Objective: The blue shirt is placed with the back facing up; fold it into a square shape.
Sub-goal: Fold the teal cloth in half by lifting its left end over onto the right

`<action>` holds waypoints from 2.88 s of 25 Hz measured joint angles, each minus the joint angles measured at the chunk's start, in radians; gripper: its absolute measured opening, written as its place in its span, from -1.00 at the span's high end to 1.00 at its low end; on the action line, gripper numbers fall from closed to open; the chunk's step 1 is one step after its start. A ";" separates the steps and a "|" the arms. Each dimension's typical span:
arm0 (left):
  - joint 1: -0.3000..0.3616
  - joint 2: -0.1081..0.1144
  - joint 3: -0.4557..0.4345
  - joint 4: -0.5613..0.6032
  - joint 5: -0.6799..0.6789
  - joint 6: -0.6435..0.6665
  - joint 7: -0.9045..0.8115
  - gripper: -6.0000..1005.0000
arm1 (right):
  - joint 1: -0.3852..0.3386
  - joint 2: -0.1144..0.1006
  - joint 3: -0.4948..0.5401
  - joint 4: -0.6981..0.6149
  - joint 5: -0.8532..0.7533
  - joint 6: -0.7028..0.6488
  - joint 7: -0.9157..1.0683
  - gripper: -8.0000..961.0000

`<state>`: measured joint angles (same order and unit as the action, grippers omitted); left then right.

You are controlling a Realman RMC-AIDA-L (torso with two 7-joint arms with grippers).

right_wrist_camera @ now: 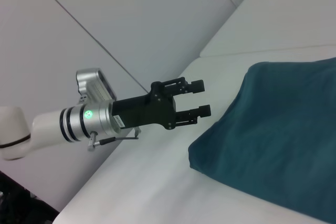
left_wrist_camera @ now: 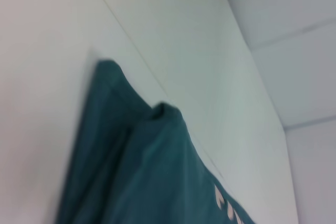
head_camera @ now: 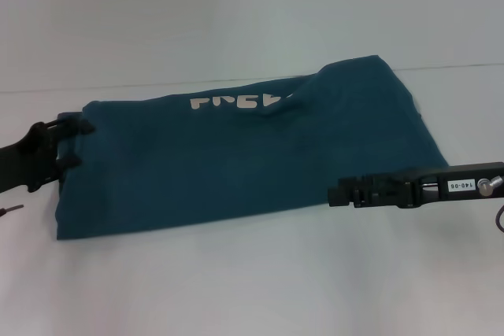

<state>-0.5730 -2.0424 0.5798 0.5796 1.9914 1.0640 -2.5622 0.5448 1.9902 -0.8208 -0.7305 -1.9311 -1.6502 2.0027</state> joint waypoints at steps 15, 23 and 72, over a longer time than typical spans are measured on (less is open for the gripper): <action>0.032 0.000 0.013 -0.063 0.002 -0.064 0.036 -0.40 | 0.020 0.001 0.013 0.023 0.004 0.003 0.000 -0.52; 0.024 -0.006 0.051 -0.090 0.025 -0.114 0.047 -0.40 | 0.014 0.001 0.028 0.031 0.004 0.001 0.000 -0.52; -0.006 0.004 0.081 0.023 0.026 -0.024 0.137 -0.41 | 0.019 -0.007 0.043 0.083 0.004 0.024 -0.007 -0.52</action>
<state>-0.5790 -2.0381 0.6608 0.6026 2.0177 1.0398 -2.4247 0.5635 1.9834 -0.7780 -0.6473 -1.9272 -1.6258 1.9956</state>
